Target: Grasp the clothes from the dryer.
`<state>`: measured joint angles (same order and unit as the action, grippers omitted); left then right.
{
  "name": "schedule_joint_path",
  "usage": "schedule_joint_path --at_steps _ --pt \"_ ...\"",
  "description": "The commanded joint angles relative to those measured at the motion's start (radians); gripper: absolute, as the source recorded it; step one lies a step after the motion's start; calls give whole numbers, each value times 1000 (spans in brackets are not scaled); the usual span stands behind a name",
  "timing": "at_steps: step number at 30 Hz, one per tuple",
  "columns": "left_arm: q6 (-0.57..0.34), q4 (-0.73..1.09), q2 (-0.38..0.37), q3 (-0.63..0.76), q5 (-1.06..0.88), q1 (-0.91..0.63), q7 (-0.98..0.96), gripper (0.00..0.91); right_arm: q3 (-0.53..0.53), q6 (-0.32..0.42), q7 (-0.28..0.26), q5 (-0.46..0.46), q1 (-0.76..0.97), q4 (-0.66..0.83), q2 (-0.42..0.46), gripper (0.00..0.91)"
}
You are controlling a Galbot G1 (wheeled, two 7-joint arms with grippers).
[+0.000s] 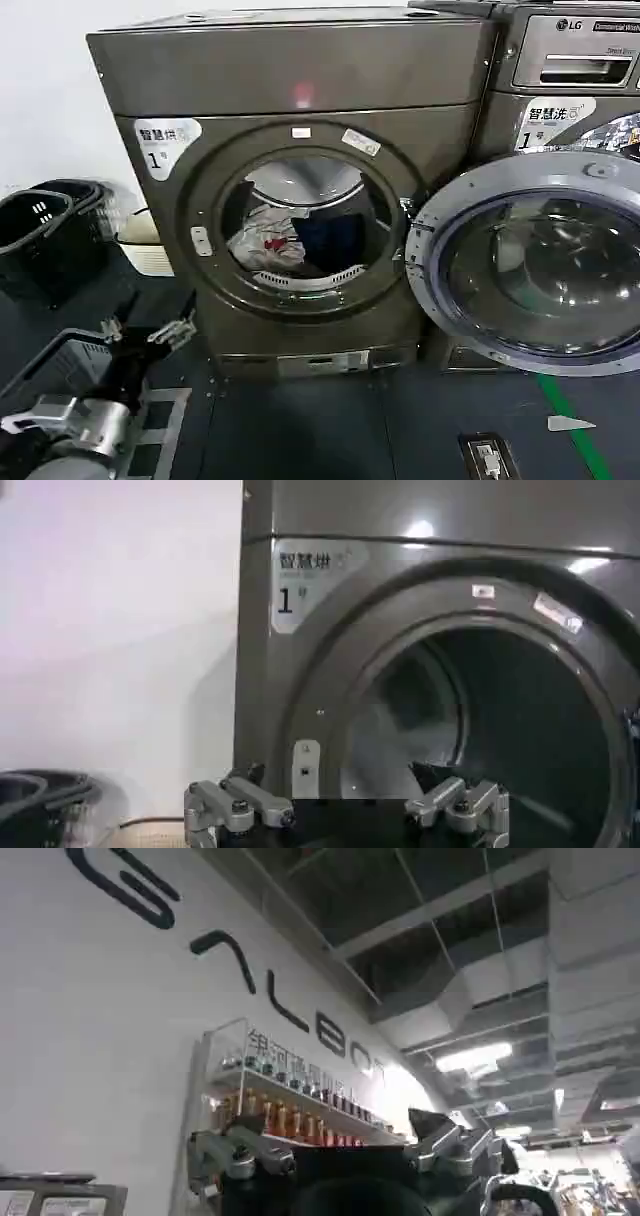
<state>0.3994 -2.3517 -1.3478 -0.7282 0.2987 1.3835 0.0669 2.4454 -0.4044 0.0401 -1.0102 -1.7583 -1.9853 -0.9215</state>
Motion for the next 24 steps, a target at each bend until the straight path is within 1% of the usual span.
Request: schedule_joint_path --at_steps 1,4,17,21,24 --pt "-1 32 -7 42 -38 6 -13 907 -3 11 2 -3 1 -1 -1 907" --pt "27 46 -14 53 -50 9 -35 907 1 13 4 -3 -3 2 1 907" --pt "37 23 -12 52 -42 13 -42 907 0 17 8 -15 -5 -1 3 907" --pt "66 7 -12 47 -11 13 -31 907 -6 19 11 -23 0 -3 8 907" --pt "66 3 -13 45 -11 11 -27 907 -9 21 10 -23 2 -3 7 907"
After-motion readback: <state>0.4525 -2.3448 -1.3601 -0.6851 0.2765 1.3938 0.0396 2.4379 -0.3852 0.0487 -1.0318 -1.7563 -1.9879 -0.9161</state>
